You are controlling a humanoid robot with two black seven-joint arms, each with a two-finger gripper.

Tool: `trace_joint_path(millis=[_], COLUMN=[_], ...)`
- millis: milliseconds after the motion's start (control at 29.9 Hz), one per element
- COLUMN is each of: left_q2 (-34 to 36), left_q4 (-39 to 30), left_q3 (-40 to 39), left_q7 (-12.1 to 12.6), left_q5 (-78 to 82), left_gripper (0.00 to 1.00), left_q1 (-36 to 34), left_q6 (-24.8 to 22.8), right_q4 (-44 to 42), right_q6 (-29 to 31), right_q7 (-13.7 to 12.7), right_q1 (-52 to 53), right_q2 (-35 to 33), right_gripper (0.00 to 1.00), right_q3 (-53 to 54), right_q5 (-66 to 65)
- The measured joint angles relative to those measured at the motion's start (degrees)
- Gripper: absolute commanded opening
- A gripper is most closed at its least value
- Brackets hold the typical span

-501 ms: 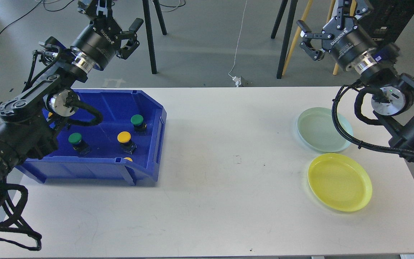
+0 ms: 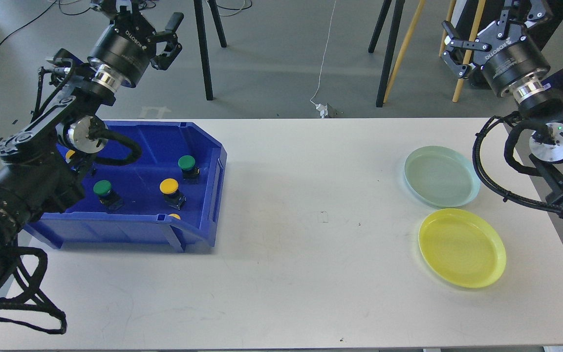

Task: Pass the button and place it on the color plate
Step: 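Move the left gripper over the blue bin toward a yellow button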

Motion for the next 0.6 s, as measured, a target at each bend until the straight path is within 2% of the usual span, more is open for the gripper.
trace_joint_path(millis=[134,234,301,401,468,602], left_q2=[3.57,10.85,16.29,22.26,24.15,24.47], left_q4=[-8.41,-14.85,-17.86,-19.98,-20.34,-19.62], left_q3=[1.29,5.47,12.05,27.05,37.65,51.3], left_q7=[0.0,0.0,0.0,0.02,0.01,0.01], left_q5=[7.17,21.61,30.25,41.87,51.05,67.53], left_gripper=[0.99,0.99,0.99,0.99,0.99,0.98], left_q1=[0.06,-1.93,-5.3,-12.99,-18.35,-23.82], left_q6=[-0.01,-0.02,-0.01,0.0,-0.01,0.0], right_q4=[0.17,0.56,0.7,0.72,0.71,0.69], right_q6=[0.0,0.0,0.0,0.0,0.0,0.0], right_q7=[-0.07,-0.12,-0.13,-0.13,-0.13,-0.12], right_q1=[-2.54,-4.35,-5.09,-5.65,-5.97,-6.33], right_q2=[-2.27,-3.74,-4.87,-5.5,-5.56,-5.58], right_gripper=[1.0,1.0,1.0,1.0,1.0,1.0], right_q3=[0.54,0.58,0.62,0.83,0.89,0.96], right_q5=[0.05,0.25,0.4,0.44,0.44,0.45])
